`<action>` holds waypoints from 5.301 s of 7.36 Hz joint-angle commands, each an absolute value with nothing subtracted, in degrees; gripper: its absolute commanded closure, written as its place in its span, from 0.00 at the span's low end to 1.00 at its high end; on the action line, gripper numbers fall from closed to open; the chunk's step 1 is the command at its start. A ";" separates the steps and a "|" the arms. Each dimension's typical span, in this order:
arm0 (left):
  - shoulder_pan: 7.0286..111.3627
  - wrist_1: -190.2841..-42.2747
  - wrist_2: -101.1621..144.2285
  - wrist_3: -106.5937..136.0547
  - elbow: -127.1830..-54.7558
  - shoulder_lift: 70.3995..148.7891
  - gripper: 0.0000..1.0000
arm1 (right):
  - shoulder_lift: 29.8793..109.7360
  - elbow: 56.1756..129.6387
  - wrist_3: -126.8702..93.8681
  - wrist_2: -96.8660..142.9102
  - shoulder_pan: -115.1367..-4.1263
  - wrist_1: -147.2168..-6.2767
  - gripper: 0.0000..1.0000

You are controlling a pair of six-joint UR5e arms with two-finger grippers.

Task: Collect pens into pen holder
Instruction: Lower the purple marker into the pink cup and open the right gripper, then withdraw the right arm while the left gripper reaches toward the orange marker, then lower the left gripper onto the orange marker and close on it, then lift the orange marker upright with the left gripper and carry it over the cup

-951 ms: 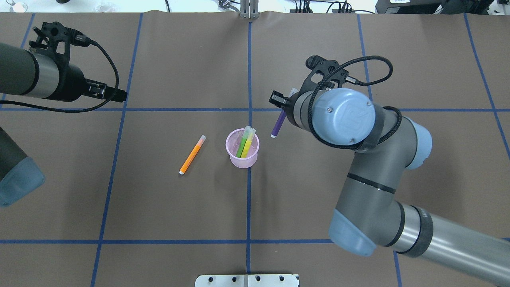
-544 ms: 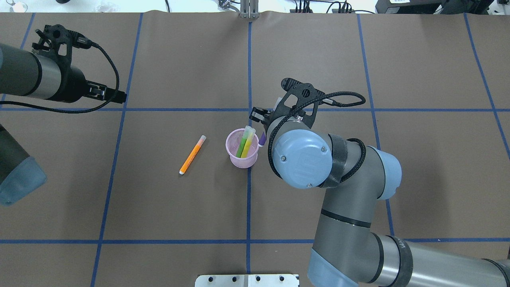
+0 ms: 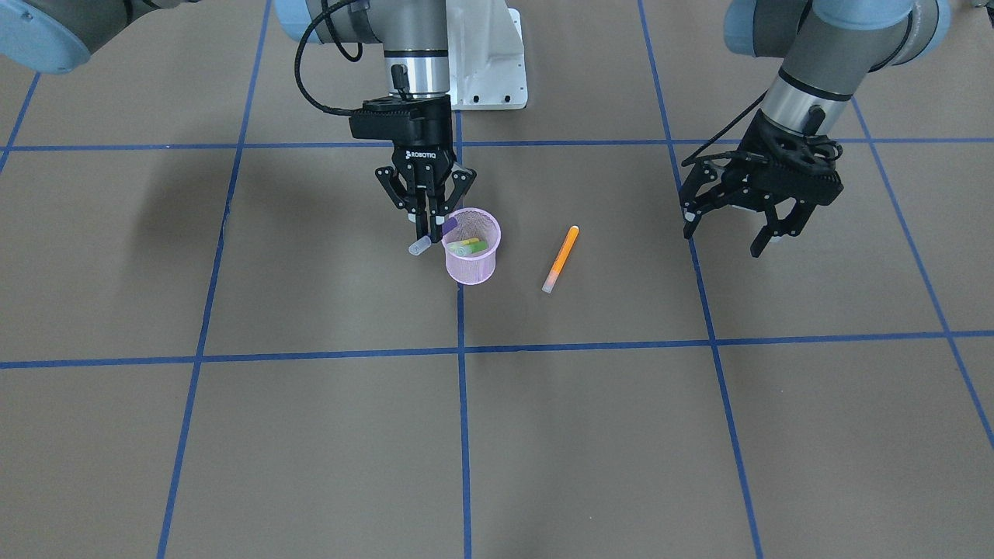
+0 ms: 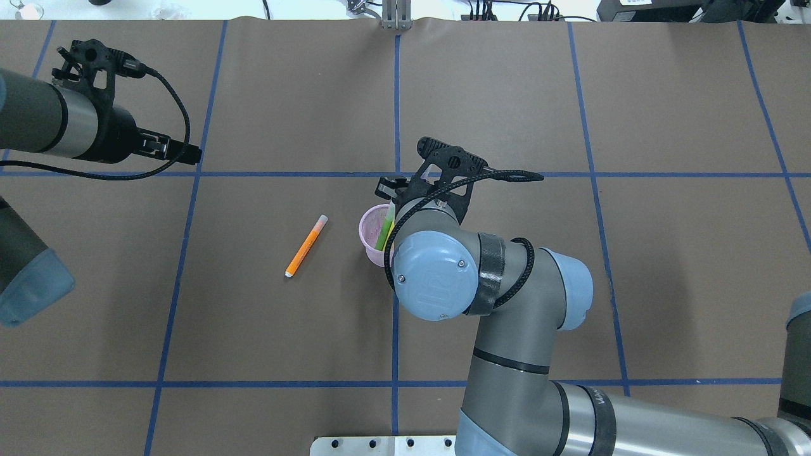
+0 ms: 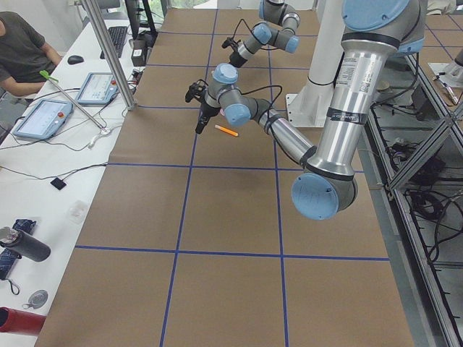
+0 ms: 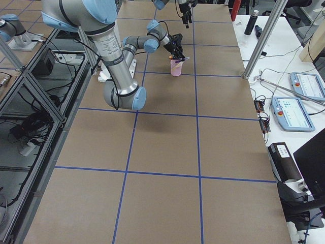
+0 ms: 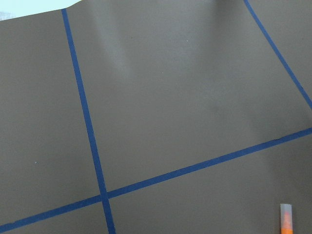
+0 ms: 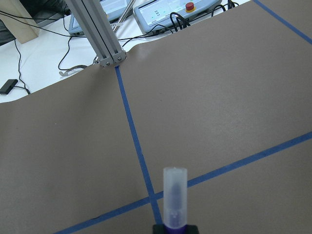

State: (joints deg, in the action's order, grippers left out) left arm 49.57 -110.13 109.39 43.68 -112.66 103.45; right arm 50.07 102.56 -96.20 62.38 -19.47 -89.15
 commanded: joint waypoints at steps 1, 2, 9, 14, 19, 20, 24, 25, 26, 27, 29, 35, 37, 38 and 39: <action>49.48 -110.13 109.42 43.68 -112.68 103.45 0.05 | 48.79 101.08 -96.15 61.70 -18.72 -89.21 1.00; 49.48 -110.13 109.34 43.68 -112.68 103.45 0.05 | 48.52 100.38 -96.15 61.61 -18.11 -89.21 1.00; 47.04 -108.47 110.29 47.72 -106.12 108.69 0.04 | 53.85 109.39 -92.05 66.66 -19.92 -89.38 0.01; 38.87 -96.15 119.09 43.54 -96.43 120.76 0.15 | 71.60 115.14 -69.14 99.08 -40.21 -88.86 0.01; 38.14 -92.37 121.03 33.96 -86.07 128.21 0.24 | 81.99 113.73 -49.40 118.74 -56.16 -88.59 0.01; 37.97 -92.37 120.85 33.67 -83.43 129.80 0.26 | 82.00 113.21 -49.31 118.74 -56.16 -88.51 0.01; 36.21 -92.37 120.59 33.66 -82.18 129.99 0.35 | 81.83 112.76 -49.83 118.74 -56.07 -88.59 0.01; 35.95 -92.37 120.76 33.75 -82.09 130.16 0.35 | 81.74 112.68 -50.01 118.65 -56.07 -88.51 0.01; 35.77 -92.29 120.76 33.75 -82.09 130.25 0.37 | 81.74 112.41 -50.10 118.74 -55.99 -88.51 0.01; 35.68 -92.29 120.76 33.75 -82.00 130.25 0.44 | 81.65 112.33 -50.10 118.74 -56.07 -88.59 0.01; 35.68 -92.29 120.67 33.75 -81.74 130.25 0.44 | 81.74 112.32 -50.10 118.74 -56.07 -88.51 0.01; 35.77 -91.76 120.85 33.75 -82.35 130.25 1.00 | 81.65 112.15 -50.10 118.74 -55.99 -88.51 0.01; 37.35 -91.23 120.68 34.80 -88.72 130.35 1.00 | 81.56 112.15 -50.18 118.74 -55.99 -88.51 0.01; 37.79 -91.67 120.06 38.98 -91.29 130.34 1.00 | 81.56 112.15 -50.19 118.74 -56.07 -88.51 0.01; 37.44 -92.45 110.49 45.29 -94.45 130.52 1.00 | 81.56 112.15 -50.19 118.74 -55.99 -88.51 0.01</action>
State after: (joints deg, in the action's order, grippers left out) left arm 37.45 -91.75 118.09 38.95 -90.47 130.41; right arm 81.57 112.15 -50.17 118.74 -56.03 -88.51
